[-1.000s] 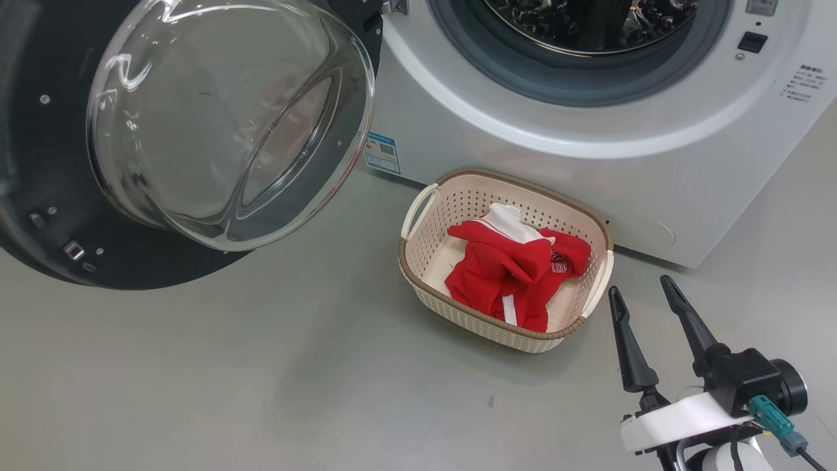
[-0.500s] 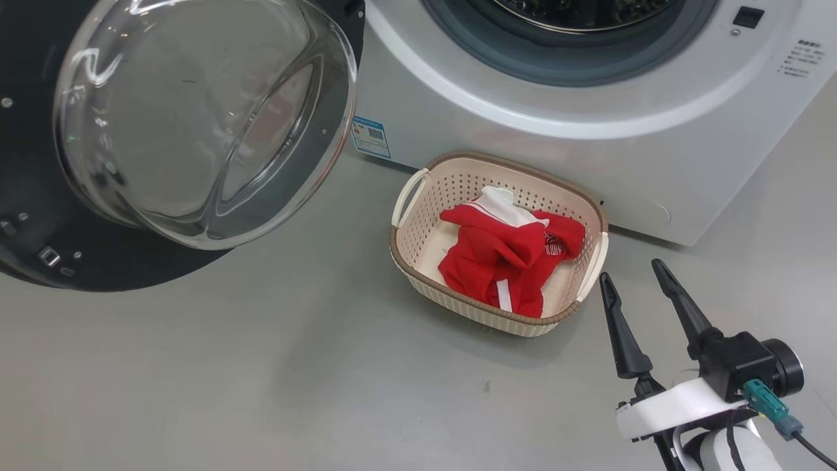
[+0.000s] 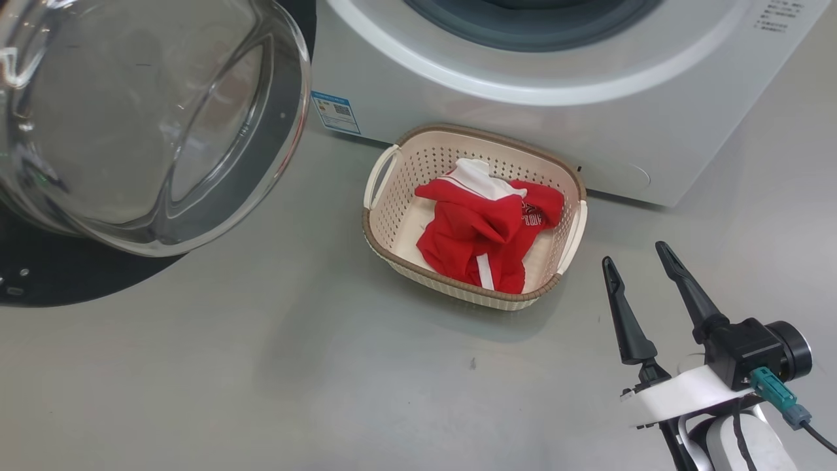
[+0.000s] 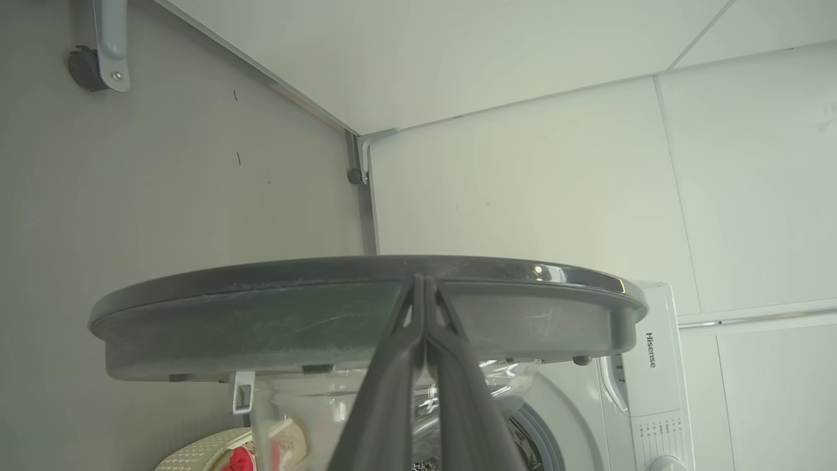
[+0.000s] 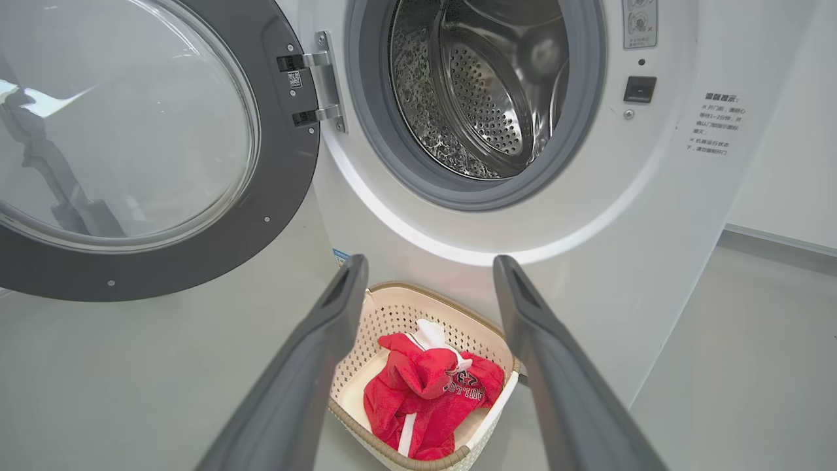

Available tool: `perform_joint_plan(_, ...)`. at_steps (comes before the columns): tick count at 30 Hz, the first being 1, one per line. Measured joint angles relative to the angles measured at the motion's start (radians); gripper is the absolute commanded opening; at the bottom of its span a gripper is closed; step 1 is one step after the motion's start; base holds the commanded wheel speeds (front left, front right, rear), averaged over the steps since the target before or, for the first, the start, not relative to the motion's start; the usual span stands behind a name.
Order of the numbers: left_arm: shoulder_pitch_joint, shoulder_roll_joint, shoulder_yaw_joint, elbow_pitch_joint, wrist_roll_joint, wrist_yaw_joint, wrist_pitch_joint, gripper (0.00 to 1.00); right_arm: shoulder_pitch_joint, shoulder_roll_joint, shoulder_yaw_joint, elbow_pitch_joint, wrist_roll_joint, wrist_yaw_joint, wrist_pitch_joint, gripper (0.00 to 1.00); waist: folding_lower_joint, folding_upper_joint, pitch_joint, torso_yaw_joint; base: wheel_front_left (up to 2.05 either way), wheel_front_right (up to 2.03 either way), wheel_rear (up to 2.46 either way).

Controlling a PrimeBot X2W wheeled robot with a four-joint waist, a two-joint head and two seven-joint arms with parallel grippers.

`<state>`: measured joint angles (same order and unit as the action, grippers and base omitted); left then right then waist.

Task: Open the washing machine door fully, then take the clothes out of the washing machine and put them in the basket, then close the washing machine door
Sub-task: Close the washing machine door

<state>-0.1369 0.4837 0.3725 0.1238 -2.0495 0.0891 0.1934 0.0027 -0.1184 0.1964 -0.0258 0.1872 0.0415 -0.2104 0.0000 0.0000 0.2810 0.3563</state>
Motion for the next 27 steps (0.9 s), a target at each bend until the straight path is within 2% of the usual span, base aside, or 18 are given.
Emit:
perform_joint_plan(12, -0.078, 0.007, 0.027, 0.114, -0.007, 0.004, -0.011, 0.0, -0.016, -0.014, -0.017, -0.011, -0.004, 0.0, 0.003, 1.0, 0.0, 0.0, 0.049, -0.029, 0.0, 0.0, 0.0)
perform_joint_plan(27, -0.135, 0.036, -0.005, 0.193, -0.006, 0.002, 0.003, 0.0, -0.023, -0.022, -0.019, -0.013, -0.004, 0.0, 0.011, 1.0, 0.0, 0.0, 0.066, -0.03, 0.0, 0.0, 0.0)
